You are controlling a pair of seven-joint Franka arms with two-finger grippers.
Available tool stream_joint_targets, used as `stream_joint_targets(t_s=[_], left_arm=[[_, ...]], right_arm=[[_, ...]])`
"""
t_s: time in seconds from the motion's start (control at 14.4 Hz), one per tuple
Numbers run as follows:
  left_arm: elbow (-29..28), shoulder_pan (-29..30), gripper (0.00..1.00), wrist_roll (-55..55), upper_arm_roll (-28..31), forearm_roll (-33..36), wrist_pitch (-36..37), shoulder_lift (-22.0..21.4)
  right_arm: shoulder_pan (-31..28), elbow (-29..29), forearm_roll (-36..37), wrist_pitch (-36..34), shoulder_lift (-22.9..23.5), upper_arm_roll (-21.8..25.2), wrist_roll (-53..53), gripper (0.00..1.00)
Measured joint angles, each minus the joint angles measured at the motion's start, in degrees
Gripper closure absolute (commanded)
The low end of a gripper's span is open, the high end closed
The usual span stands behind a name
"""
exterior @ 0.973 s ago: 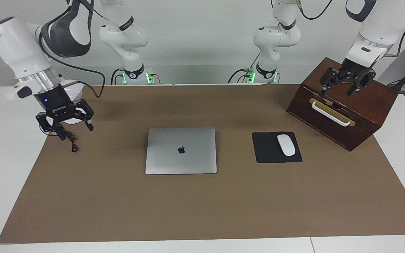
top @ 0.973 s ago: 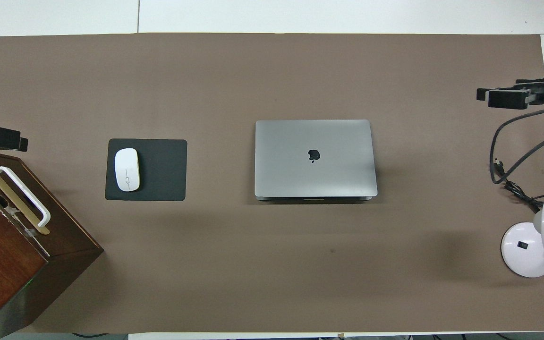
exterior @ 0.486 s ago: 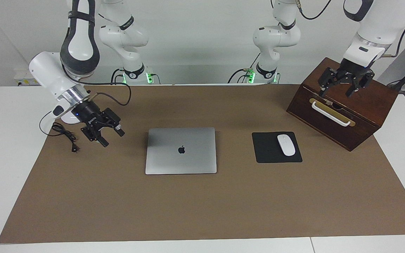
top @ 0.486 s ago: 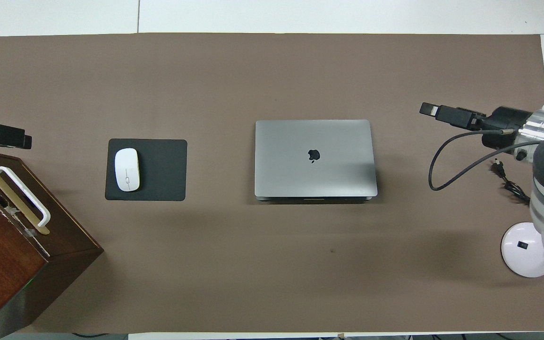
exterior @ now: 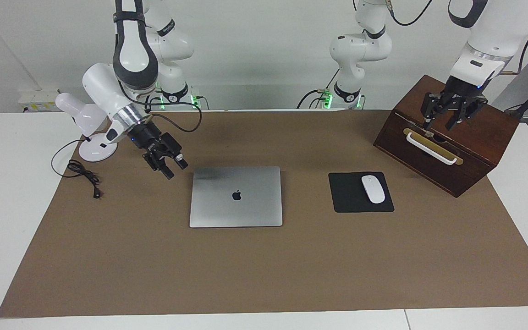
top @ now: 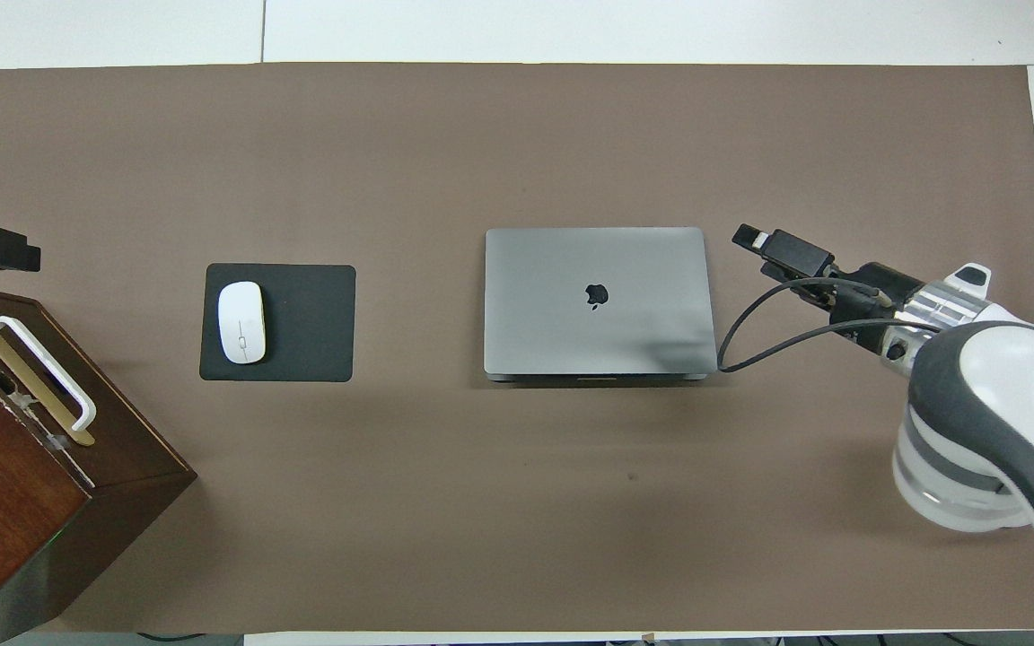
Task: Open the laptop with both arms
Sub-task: 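Move the right gripper toward the laptop's near corner while the left gripper advances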
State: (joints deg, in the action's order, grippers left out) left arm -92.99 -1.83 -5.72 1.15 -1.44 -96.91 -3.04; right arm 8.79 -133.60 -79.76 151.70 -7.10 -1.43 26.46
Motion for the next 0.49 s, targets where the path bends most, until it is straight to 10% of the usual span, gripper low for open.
stream_joint_targets(t_s=[0.49], left_arm=[[-1.8,-0.5,1.00,-0.5,-0.8,0.0,-3.5,0.1]], right_arm=[[11.9,-6.4,-8.4,12.9,-1.0,-0.2,-1.4,0.00]])
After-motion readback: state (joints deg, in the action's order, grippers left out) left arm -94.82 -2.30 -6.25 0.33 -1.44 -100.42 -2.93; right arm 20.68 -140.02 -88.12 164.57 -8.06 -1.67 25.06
